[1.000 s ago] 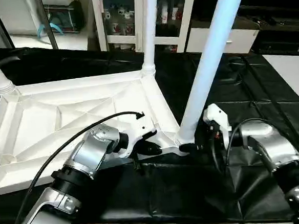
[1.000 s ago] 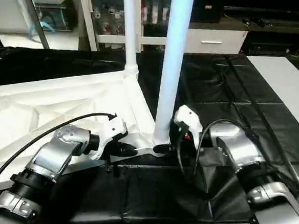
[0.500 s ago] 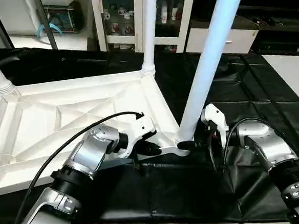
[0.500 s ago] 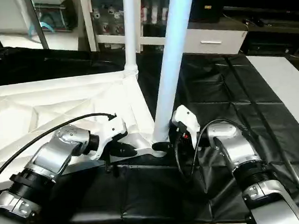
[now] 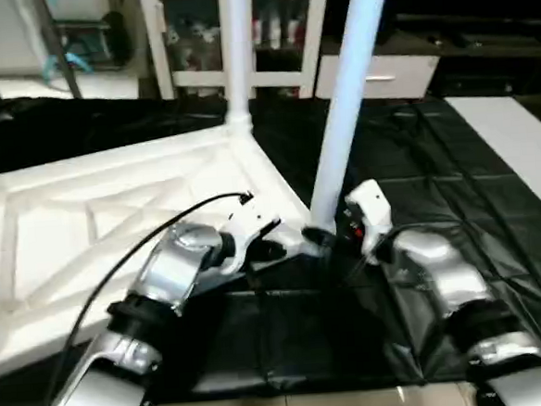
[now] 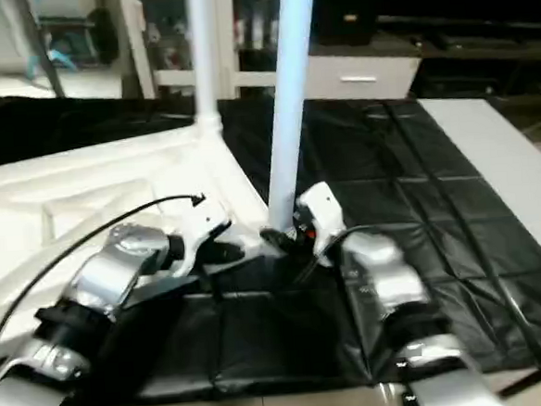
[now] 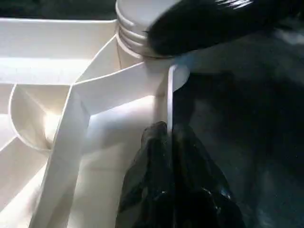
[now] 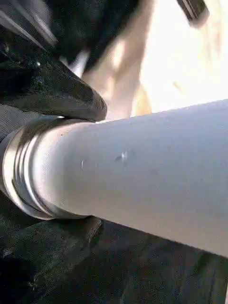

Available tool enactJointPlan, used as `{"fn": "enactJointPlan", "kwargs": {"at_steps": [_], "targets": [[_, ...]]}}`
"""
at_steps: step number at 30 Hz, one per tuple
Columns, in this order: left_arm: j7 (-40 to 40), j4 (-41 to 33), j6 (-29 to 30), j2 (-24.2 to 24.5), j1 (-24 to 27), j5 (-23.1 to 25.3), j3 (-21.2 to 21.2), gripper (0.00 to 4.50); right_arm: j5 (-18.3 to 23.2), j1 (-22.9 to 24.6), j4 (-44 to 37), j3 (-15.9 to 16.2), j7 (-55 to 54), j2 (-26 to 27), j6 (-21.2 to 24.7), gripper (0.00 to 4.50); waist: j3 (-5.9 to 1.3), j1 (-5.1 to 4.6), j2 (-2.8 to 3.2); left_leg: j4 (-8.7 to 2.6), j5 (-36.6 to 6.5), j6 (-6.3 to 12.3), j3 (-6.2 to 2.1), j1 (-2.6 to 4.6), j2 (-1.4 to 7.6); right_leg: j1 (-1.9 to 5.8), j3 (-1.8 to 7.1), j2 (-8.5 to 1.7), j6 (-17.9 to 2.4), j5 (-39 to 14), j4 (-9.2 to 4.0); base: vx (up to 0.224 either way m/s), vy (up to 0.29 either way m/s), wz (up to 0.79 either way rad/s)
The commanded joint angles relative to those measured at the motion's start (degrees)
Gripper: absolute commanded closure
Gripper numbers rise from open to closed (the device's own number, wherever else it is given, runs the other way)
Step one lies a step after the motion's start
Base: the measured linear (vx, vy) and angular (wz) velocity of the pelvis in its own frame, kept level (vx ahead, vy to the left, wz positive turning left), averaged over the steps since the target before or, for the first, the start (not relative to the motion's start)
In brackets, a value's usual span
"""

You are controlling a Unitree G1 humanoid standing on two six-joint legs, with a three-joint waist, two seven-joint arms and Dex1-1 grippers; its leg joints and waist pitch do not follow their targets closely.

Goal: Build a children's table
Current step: Rotate leg to tighten

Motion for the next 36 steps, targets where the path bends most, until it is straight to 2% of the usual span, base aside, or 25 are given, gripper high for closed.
{"fn": "enactJointPlan", "kwargs": {"at_steps": [1,3,4,5,8,11,14,16,17,18,19,22,24,25,26,27,29,31,32,33,34,36], "targets": [[2.3,2.3,-0.3,-1.9,-0.3,0.0,-0.6,4.5,-0.2,-1.9,1.9,-3.0,-11.7,3.0,1.8,1.8,-3.04,-0.05,0.62,-4.42,-24.0,-0.76,-1.09,0.32,1.32,1.76,1.75,-3.36,-5.9,-32.8,-5.57,0.0,0.0,0.0],[3.2,3.1,-0.8,-2.3,-0.7,0.2,-0.2,4.5,-0.2,-2.3,2.2,-4.0,-15.3,4.7,1.9,1.8,-3.21,-0.39,0.56,-4.54,-23.8,-0.98,-1.27,-0.09,1.35,2.1,1.66,-3.37,-5.6,-32.1,-5.35,0.0,0.0,0.0],[5.0,4.1,-1.4,-2.7,-1.3,0.6,0.3,4.5,-0.4,-2.7,2.4,-5.3,-20.7,6.8,1.8,1.8,-3.14,-0.52,0.45,-4.47,-24.0,-0.87,-1.03,0.19,1.36,1.59,1.86,-3.34,-5.8,-31.4,-5.51,0.0,0.0,0.0],[7.1,5.4,-2.0,-3.0,-2.0,1.0,0.9,4.5,-0.9,-3.0,2.7,-6.7,-27.2,8.7,1.7,1.8,-3.07,-0.62,0.62,-4.49,-24.0,-1.17,-1.0,0.36,1.28,1.26,1.97,-3.3,-6.1,-31.1,-5.46,0.0,0.0,0.0],[10.5,8.1,-3.9,-3.4,-3.3,1.8,1.6,4.5,-1.6,-3.3,3.0,-8.6,-38.2,12.7,0.7,1.8,-3.26,-0.72,0.58,-4.65,-23.7,-1.65,-0.86,0.45,1.38,1.18,2.25,-3.14,-6.3,-28.0,-4.99,0.0,0.0,0.0],[10.4,8.6,-4.2,-3.5,-3.4,1.6,1.8,4.5,-1.9,-3.5,2.7,-7.8,-37.4,14.2,-0.3,1.8,-3.45,-0.49,0.6,-4.73,-21.9,-1.56,-0.62,0.17,1.43,1.46,2.59,-3.07,-7.5,-22.1,-4.26,0.0,0.0,0.0],[10.3,9.4,-4.8,-3.6,-3.5,1.6,1.8,4.5,-0.6,-3.7,2.0,-7.7,-34.6,15.7,-1.1,1.8,-3.56,-0.25,0.55,-4.56,-18.9,-0.35,-0.15,0.09,1.36,1.76,2.92,-3.0,-9.3,-16.4,-3.7,0.0,0.0,0.0],[10.0,9.9,-5.2,-3.6,-3.6,1.7,1.8,4.5,-2.2,-3.9,1.4,-5.6,-31.9,15.4,-1.8,1.8,-3.58,-0.02,0.57,-4.52,-16.9,0.19,-0.03,-0.08,1.29,2.16,2.97,-3.02,-9.9,-14.8,-3.43,0.0,0.0,0.0],[10.0,9.9,-5.2,-3.6,-3.6,1.7,1.8,4.5,-2.2,-3.9,1.4,-5.5,-31.7,15.4,-1.8,1.8,-3.59,0.05,0.56,-4.55,-16.2,0.31,-0.01,-0.2,1.28,2.3,2.98,-3.03,-10.0,-14.5,-3.38,0.0,0.0,0.0],[9.6,10.1,-5.3,-3.5,-3.5,1.6,1.6,4.5,-2.0,-3.1,-1.2,-3.8,-27.0,14.8,-2.7,1.8,-3.63,0.31,0.56,-4.52,-14.8,0.5,0.02,-0.17,1.36,2.48,2.97,-3.07,-10.2,-13.4,-3.22,0.0,0.0,0.0],[9.4,10.3,-5.5,-3.4,-3.5,1.5,1.5,4.5,-2.1,-2.6,-2.6,-3.1,-26.0,14.2,-3.0,1.25,-3.59,0.37,0.68,-4.54,-14.6,0.6,0.04,-0.18,1.38,2.55,2.98,-3.05,-10.3,-13.1,-3.24,0.0,0.0,0.0],[9.0,10.4,-5.5,-3.2,-3.4,1.4,1.4,4.5,0.0,-1.7,-5.6,-4.3,-24.0,12.6,-1.1,1.05,-3.69,0.66,0.53,-4.42,-12.8,1.33,0.15,-0.2,1.41,2.78,3.05,-3.02,-11.1,-10.3,-2.9,0.0,0.0,0.0],[8.5,10.3,-5.4,-2.9,-3.2,1.4,1.3,4.5,0.8,-0.7,-8.2,-4.6,-20.5,10.4,0.5,0.76,-3.42,0.77,0.68,-4.51,-13.2,1.68,0.11,-0.2,1.41,2.92,2.98,-2.95,-11.0,-12.1,-3.13,0.0,0.0,0.0],[8.4,10.3,-5.4,-2.9,-3.2,1.4,1.2,4.5,0.9,-0.6,-8.6,-4.6,-19.9,10.1,0.8,0.69,-3.35,0.66,0.69,-4.58,-14.4,1.56,0.11,-0.14,1.46,2.75,2.99,-3.0,-10.7,-14.1,-3.39,0.0,0.0,0.0],[7.3,10.1,-5.2,-2.3,-2.9,1.5,0.9,4.5,1.9,1.2,-12.5,-2.6,-10.8,5.3,4.2,0.66,-3.31,0.73,0.96,-4.63,-15.5,1.39,0.01,-0.04,1.44,2.8,2.95,-3.0,-10.3,-16.0,-3.56,0.0,0.0,0.0],[6.7,10.1,-5.2,-2.1,-2.9,1.5,0.8,4.5,1.9,1.9,-13.8,-1.6,-7.1,3.3,5.4,0.66,-3.3,0.92,0.65,-4.54,-15.9,1.69,0.02,0.01,1.48,2.96,2.9,-2.87,-9.7,-16.6,-3.84,0.0,0.0,0.0],[4.7,9.8,-5.0,-1.5,-2.6,1.7,0.2,4.5,1.2,3.4,-16.0,1.2,0.6,-1.5,7.7,0.33,-3.36,1.21,0.66,-4.47,-15.3,2.11,0.0,-0.19,1.52,3.16,2.93,-2.9,-9.5,-15.9,-3.78,0.0,0.0,0.0],[4.1,9.7,-5.0,-1.3,-2.6,1.7,0.0,4.5,0.9,3.8,-16.5,1.9,2.7,-2.8,7.9,0.27,-3.39,1.2,0.87,-4.44,-14.4,2.22,-0.05,-0.39,1.5,3.14,2.97,-3.04,-9.9,-14.9,-3.58,0.0,0.0,0.0],[0.9,8.8,-4.5,-0.5,-1.9,1.8,-1.4,4.5,0.4,4.9,-17.5,4.0,10.0,-7.9,7.7,0.15,-3.44,1.07,0.61,-4.31,-14.3,2.24,-0.06,-0.48,1.44,3.25,2.79,-3.07,-10.5,-15.5,-3.67,0.0,0.0,0.0],[-0.3,8.4,-4.4,-0.2,-1.7,1.8,-1.9,4.5,0.1,5.2,-17.8,4.7,12.5,-9.6,7.4,0.06,-3.43,1.14,0.54,-4.22,-14.5,2.51,0.01,-0.47,1.47,3.29,2.75,-3.05,-10.5,-15.9,-3.78,0.0,0.0,0.0],[-3.0,7.4,-4.2,0.4,-1.2,1.6,-3.0,4.5,-0.6,5.4,-17.6,5.6,15.4,-11.8,7.2,0.06,-3.48,1.29,0.74,-4.05,-14.0,2.87,0.09,-0.31,1.57,3.11,2.88,-3.24,-11.1,-15.5,-3.73,0.0,0.0,0.0],[-6.6,5.7,-3.6,1.3,-0.4,1.3,-4.6,4.5,-1.5,5.4,-17.2,6.5,18.8,-14.2,6.3,0.06,-3.44,1.5,0.63,-4.01,-13.4,3.06,0.15,-0.32,1.7,3.04,2.88,-3.16,-12.1,-14.6,-3.58,0.0,0.0,0.0]]}}
